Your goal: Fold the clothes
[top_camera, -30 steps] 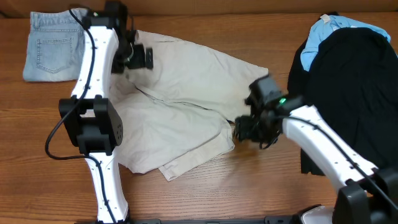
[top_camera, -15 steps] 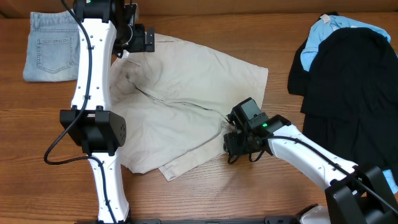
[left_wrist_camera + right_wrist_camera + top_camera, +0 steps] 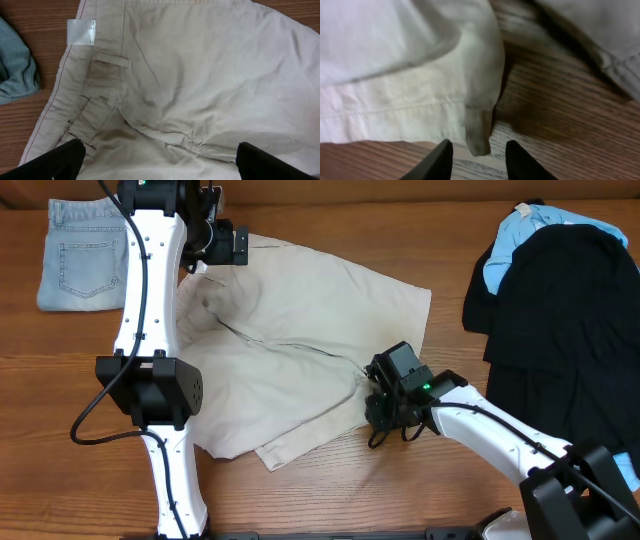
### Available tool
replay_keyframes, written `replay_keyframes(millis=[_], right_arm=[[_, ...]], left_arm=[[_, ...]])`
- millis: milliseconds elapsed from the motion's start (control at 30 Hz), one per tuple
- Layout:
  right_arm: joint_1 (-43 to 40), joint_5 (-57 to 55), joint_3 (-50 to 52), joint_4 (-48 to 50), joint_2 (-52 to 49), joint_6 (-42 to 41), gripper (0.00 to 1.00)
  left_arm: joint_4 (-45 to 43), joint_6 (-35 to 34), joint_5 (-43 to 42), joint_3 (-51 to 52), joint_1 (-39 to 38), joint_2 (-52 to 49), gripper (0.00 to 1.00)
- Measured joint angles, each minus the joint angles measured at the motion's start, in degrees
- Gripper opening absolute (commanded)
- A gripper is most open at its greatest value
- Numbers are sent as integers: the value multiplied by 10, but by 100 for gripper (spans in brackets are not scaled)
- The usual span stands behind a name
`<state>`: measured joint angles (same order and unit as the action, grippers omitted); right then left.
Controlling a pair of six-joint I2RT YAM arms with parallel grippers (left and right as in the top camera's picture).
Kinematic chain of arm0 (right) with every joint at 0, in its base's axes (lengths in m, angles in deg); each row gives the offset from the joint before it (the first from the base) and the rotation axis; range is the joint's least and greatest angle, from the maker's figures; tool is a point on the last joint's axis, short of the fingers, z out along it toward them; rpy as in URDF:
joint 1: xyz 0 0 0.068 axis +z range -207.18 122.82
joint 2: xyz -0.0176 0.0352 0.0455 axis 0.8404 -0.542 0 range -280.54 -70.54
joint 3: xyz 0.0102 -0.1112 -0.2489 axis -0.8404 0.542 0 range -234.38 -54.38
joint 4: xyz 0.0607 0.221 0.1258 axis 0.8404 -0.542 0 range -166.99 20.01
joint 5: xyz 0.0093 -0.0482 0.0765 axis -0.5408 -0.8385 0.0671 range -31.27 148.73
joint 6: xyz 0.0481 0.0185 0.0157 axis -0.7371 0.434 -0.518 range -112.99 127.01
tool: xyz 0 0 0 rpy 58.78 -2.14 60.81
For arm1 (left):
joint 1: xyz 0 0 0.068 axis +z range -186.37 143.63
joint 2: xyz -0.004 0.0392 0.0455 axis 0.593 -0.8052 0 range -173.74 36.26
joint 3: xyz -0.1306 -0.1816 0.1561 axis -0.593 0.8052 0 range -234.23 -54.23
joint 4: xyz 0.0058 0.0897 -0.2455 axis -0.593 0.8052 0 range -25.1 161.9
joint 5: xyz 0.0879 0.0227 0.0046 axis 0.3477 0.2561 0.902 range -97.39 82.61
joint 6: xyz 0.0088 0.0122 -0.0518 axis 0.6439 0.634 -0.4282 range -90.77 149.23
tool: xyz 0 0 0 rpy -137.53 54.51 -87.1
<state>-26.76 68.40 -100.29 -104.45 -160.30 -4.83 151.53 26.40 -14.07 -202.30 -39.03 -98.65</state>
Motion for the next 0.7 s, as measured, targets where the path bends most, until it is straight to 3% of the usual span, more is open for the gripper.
replay_keyframes(millis=[267, 433, 600, 700], right_arm=[[0, 8, 15, 26, 0, 11, 19], [0, 3, 15, 46, 0, 13, 4], [-4, 0, 15, 42, 0, 12, 4], [-29, 6, -3, -49, 0, 5, 4]], left_arm=[[0, 2, 0, 0, 0, 0, 100], [0, 2, 0, 0, 0, 0, 100], [0, 2, 0, 0, 0, 0, 100], [0, 2, 0, 0, 0, 0, 100]])
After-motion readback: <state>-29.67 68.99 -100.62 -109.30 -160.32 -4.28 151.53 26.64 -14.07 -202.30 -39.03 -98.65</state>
